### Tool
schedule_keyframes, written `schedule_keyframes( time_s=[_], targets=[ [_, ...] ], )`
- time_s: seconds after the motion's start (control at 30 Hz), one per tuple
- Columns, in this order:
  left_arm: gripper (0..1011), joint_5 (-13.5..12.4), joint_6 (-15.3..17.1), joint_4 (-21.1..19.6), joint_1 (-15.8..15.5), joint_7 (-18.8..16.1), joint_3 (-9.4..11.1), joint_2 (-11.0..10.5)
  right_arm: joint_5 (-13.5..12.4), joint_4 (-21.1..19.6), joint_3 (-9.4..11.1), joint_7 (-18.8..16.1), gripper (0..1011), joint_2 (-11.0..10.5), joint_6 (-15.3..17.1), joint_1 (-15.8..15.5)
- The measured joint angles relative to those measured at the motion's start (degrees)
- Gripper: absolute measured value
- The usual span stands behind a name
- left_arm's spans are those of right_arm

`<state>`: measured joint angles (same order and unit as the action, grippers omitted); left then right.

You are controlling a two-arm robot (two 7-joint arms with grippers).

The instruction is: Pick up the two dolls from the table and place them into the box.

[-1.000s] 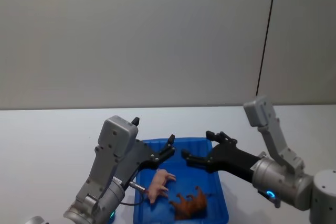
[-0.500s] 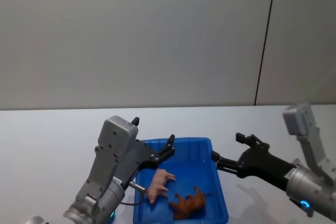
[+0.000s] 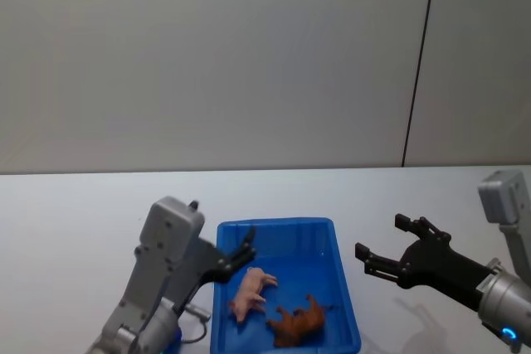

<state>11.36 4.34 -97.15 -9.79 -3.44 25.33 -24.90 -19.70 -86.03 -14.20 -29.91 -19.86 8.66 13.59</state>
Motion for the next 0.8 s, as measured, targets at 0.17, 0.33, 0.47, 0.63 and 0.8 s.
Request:
schedule_keyframes(
  time_s=[0.17,0.33,0.47,0.63,0.8],
  targets=[
    [1001,1.2,1.4,-1.9,2.5,-2.9,-0.4,-1.9,-0.3,-0.5,0.2,0.0,1001,-0.5,-0.2,-0.5],
    [1001,2.8,2.2,-3.4,5.5,-6.3,-0.9,-3.8,-0.4,-0.7,0.4,0.1,1001,-0.7,-0.3,-0.8],
    [1001,3.8,2.2,-3.7,7.3,-8.3,-1.1,-4.9,-0.5,-0.9,0.5,0.1,1001,-0.9,-0.4,-1.0],
    [1001,4.8,1.7,-3.6,8.9,-9.6,-1.4,-5.7,-0.7,-1.1,0.5,0.1,1001,-1.1,-0.5,-1.1],
    [1001,5.8,0.8,-2.8,10.2,-10.0,-1.7,-6.3,-0.7,-1.2,0.6,0.1,1001,-1.2,-0.5,-1.2]
  ],
)
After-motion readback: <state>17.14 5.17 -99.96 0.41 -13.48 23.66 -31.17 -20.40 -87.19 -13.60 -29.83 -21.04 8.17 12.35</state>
